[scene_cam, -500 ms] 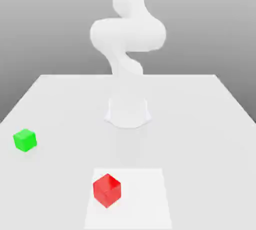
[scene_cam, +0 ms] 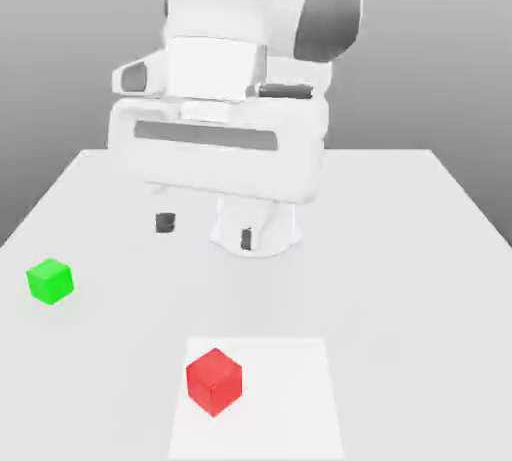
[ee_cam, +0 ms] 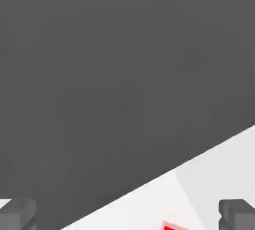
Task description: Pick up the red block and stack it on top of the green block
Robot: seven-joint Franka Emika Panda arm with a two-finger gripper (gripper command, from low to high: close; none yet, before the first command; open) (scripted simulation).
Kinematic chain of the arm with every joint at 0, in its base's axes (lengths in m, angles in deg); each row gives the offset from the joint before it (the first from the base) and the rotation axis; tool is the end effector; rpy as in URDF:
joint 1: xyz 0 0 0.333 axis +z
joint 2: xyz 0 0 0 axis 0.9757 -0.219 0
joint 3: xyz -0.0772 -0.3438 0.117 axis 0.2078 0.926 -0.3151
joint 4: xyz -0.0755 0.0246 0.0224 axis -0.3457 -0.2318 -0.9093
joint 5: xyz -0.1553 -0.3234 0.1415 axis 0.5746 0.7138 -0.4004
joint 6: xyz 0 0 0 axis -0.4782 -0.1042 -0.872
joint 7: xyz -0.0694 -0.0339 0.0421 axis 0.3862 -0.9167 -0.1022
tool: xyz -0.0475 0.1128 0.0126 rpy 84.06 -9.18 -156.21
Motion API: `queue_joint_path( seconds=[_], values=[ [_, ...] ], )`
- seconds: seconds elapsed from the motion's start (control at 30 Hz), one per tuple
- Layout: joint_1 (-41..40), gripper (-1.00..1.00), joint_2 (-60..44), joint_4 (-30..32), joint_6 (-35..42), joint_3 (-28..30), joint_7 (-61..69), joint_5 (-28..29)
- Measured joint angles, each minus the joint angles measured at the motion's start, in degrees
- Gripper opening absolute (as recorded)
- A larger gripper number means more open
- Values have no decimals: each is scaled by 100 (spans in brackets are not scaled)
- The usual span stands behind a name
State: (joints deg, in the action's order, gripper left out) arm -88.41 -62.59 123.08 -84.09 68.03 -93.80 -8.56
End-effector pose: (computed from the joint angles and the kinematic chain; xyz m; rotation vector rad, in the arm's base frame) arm 0.4421 -0.0435 0.3800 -2.3597 1.9164 -0.2952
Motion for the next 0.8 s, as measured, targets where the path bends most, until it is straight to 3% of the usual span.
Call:
queue_joint_path(
  seconds=[0.2, 0.37, 0.4, 0.63, 0.8],
  values=[
    [-139, 0, -1237, 515, -677, 44, -803, -85],
    [-41, 0, -2272, 443, -1511, 187, -1046, 103],
    [-2, -100, -2465, 416, -1675, 235, -1079, 145],
    [2, -100, -2507, 410, -1718, 242, -1095, 162],
    [-35, -100, -1618, 543, -964, 151, -915, -82]
  ],
)
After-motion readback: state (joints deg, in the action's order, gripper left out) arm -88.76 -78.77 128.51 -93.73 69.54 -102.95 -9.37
